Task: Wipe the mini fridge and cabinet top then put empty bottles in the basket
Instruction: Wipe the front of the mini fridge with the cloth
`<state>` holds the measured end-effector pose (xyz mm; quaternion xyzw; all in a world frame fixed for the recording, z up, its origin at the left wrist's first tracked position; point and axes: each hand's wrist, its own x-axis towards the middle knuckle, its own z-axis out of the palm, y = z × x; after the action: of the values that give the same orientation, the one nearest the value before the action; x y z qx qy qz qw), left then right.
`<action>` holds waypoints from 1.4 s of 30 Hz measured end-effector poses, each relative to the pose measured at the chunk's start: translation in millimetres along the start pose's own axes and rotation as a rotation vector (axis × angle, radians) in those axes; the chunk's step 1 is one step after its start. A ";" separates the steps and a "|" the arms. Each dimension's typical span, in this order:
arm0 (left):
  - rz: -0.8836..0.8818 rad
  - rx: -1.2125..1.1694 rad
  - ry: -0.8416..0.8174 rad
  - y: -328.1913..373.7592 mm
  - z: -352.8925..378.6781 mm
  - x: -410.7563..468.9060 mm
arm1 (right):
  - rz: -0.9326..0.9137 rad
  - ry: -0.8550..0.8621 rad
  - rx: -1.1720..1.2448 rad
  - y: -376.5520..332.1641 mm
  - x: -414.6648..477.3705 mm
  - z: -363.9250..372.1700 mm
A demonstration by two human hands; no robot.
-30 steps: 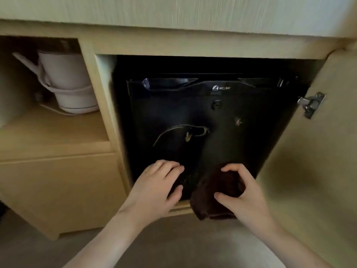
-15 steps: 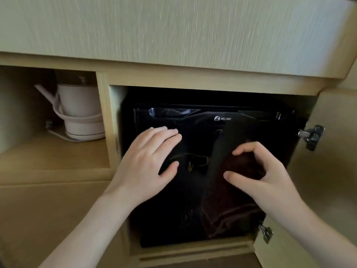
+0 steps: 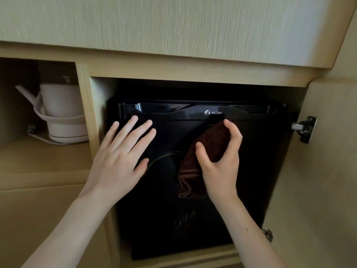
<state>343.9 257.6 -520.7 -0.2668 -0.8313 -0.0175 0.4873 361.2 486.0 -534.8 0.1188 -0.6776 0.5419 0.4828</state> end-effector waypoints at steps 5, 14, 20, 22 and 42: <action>0.049 0.049 0.031 -14.7 0.4 -4.3 | -0.059 0.197 -0.162 9.4 -3.8 21.0; 0.070 0.057 0.028 -24.6 -0.5 -5.5 | -0.242 0.110 -0.176 9.1 -32.1 54.2; 0.064 0.048 0.019 -25.7 -0.2 -5.8 | -0.238 0.086 -0.190 20.5 -27.5 30.5; 0.063 0.041 0.028 -25.1 -0.2 -6.1 | -0.148 0.172 -0.122 10.6 -20.3 36.6; 0.084 0.028 0.053 -30.2 1.5 -17.3 | -0.195 0.097 -0.139 2.5 -29.8 71.5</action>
<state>335.5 224.8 -528.6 -0.2940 -0.8064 0.0077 0.5130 336.9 415.4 -555.9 0.1239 -0.6748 0.4491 0.5724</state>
